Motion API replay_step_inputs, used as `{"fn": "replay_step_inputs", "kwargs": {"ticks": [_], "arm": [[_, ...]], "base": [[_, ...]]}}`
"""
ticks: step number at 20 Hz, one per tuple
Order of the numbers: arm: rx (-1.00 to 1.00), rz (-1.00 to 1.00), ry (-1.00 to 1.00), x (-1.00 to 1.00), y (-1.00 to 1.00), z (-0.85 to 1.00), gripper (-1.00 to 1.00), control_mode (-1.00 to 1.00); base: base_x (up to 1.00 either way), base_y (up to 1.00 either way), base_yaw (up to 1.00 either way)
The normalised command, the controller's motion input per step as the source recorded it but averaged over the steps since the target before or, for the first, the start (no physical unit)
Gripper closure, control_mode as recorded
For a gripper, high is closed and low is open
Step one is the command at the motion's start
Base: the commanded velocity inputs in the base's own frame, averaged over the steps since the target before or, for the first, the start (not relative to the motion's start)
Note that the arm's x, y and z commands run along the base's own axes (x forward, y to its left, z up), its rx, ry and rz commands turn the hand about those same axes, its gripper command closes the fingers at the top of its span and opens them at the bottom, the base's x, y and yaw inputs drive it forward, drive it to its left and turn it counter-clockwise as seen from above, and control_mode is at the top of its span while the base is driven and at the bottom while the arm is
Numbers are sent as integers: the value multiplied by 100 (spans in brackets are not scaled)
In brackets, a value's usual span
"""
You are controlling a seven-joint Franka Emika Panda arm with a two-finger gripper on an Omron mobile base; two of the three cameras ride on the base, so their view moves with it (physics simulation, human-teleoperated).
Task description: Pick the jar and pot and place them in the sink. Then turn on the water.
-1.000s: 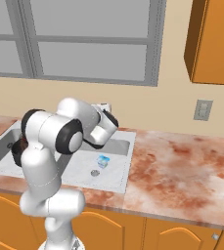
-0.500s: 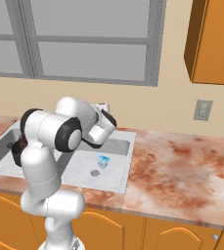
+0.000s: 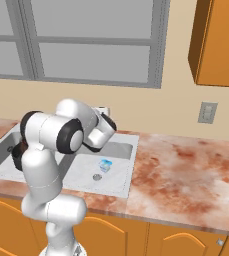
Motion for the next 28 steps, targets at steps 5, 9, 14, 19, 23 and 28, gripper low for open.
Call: {"fn": "replay_step_inputs", "kwargs": {"ticks": [5,9,14,19,23,28], "arm": [[0,0,0,0,18,-6,-100,-100],[0,0,0,0,20,-8,-100,-100],[0,0,0,0,18,-7,-100,-100],[0,0,0,0,15,-4,-100,-100],[0,0,0,0,12,-3,-100,-100],[0,0,0,0,11,-7,-100,-100]], "base": [[0,0,0],[0,0,0],[0,0,0],[0,0,0],[0,0,0],[0,0,0]]}}
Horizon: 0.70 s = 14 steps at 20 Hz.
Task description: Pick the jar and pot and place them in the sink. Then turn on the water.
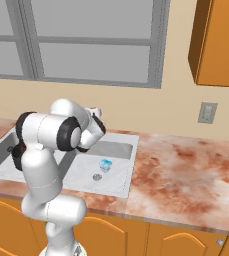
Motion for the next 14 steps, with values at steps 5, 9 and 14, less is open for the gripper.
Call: {"fn": "replay_step_inputs", "kwargs": {"ticks": [5,9,14], "arm": [[0,0,0,14,8,-14,-100,-100],[0,0,0,19,1,-11,-100,-100],[0,0,0,12,8,-13,-100,-100]], "base": [[0,0,0],[0,0,0],[0,0,0]]}}
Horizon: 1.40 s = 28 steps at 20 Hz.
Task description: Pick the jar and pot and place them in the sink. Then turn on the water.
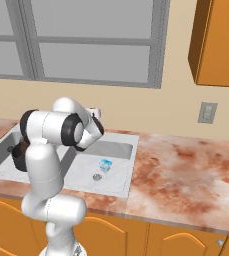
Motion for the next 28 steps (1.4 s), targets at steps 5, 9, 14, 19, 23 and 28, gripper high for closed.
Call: {"fn": "replay_step_inputs", "kwargs": {"ticks": [5,9,14,19,23,28], "arm": [[0,0,0,4,8,-1,-100,-100],[0,0,-1,13,0,0,-100,-100],[0,-1,-2,9,10,-4,-100,-100],[0,-5,-3,3,4,-3,-100,-100],[0,-9,-4,0,4,-6,-100,-100],[0,-2,-4,0,4,-14,-100,-100]], "base": [[0,0,0],[0,0,0],[0,0,0],[0,0,0],[0,0,0],[0,0,0]]}}
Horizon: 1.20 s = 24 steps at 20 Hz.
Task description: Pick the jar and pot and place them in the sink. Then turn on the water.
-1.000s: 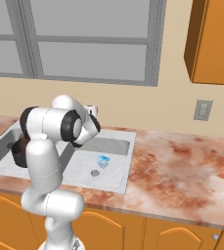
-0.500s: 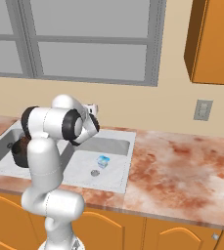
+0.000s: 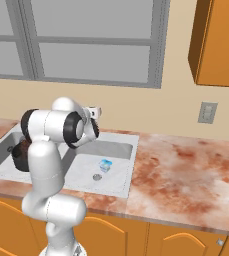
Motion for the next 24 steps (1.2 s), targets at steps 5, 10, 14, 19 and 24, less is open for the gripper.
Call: {"fn": "replay_step_inputs", "kwargs": {"ticks": [5,10,14,19,24], "arm": [[0,0,-1,1,0,-11,-100,-100],[0,0,0,9,0,-3,-100,-100],[0,0,0,10,0,-4,-100,-100],[0,0,0,9,0,-8,-100,-100],[0,0,0,18,0,-1,-100,-100]], "base": [[0,0,0],[0,0,0],[0,0,0],[0,0,0],[0,0,0]]}}
